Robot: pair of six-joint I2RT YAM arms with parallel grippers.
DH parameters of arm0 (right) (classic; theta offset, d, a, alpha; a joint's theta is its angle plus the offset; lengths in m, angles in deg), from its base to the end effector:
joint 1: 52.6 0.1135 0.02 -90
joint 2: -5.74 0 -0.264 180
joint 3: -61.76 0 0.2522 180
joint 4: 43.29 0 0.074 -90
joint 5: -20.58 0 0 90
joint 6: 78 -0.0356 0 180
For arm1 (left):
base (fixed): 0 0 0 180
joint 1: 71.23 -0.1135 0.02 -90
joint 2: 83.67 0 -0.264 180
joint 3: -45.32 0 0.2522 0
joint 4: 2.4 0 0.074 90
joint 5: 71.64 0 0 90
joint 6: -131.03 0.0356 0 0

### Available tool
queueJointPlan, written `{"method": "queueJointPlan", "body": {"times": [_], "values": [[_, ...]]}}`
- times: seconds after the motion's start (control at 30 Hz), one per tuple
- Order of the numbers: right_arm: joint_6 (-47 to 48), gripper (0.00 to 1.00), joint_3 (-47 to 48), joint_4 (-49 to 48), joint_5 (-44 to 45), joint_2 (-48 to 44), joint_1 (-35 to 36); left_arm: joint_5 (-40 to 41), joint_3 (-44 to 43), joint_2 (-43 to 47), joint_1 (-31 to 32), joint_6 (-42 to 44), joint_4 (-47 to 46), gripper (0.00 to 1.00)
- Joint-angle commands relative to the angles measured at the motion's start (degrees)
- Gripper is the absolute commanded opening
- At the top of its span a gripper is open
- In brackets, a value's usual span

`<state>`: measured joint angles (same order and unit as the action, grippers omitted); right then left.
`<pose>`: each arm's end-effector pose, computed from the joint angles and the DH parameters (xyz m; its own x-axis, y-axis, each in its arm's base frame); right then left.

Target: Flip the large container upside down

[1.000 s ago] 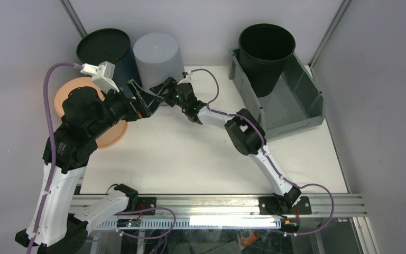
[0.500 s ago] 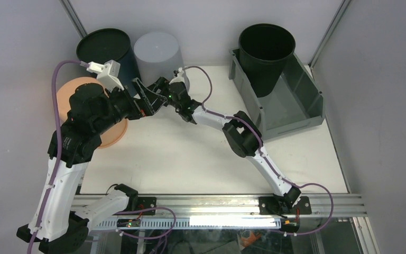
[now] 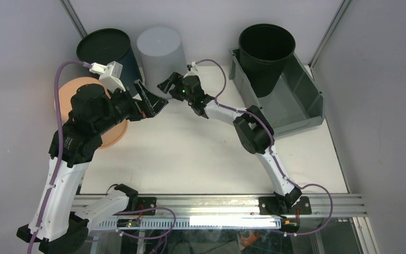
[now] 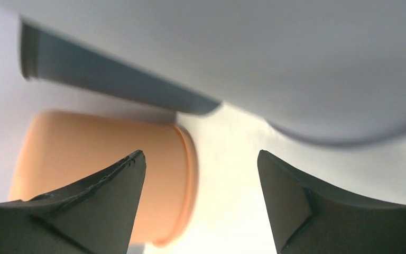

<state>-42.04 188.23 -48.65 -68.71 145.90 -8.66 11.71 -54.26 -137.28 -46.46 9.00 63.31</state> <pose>0.4152 0.3995 0.2071 -0.6157 0.5307 -0.5825 -0.3178 0.5092 0.7998 0.1268 -0.0631 0.4704 -0.5332 -0.3341 -0.7772 0.2741 0.8009 -0.5324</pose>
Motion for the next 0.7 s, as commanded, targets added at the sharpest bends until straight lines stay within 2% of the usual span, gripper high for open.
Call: {"method": "queueJointPlan", "body": {"times": [0.0, 0.07, 0.17, 0.23, 0.37, 0.47, 0.67], "values": [[9.21, 0.81, -13.48, -2.1, -1.61, -20.79, 1.3, -2.84, 1.23, 0.16, 0.1, 1.69, -2.45, 0.99], [12.72, 0.81, -16.48, 4.89, 1.72, -27.88, 1.29, -3.05, 2.13, 0.33, 0.12, 1.97, -3.39, 0.99], [18.4, 0.83, -11.18, 27.75, 8.58, -34.52, 0.95, -3.59, 4.01, 0.23, 0.12, 2.8, -5.37, 0.99], [24.75, 0.84, -7.85, 38.0, 13.29, -37.98, 0.9, -4.15, 4.73, -0.48, 0.12, 3.31, -6.45, 0.99], [34.9, 0.98, -6.98, 48.35, 26.7, -45.48, 0.16, -6.07, 6.92, -1.77, 0.11, 3.12, -9.92, 0.99], [37.27, 1.0, -6.66, 54.66, 32.8, -49.82, -2.78, -8.16, 8.59, -3.11, 0.14, 2.33, -11.97, 0.99], [33.88, 1.0, -4.76, 63.28, 26.66, -54.34, -17.99, -9.56, 9.36, -5.98, 1.96, 3.11, -12.63, 0.99]]}}
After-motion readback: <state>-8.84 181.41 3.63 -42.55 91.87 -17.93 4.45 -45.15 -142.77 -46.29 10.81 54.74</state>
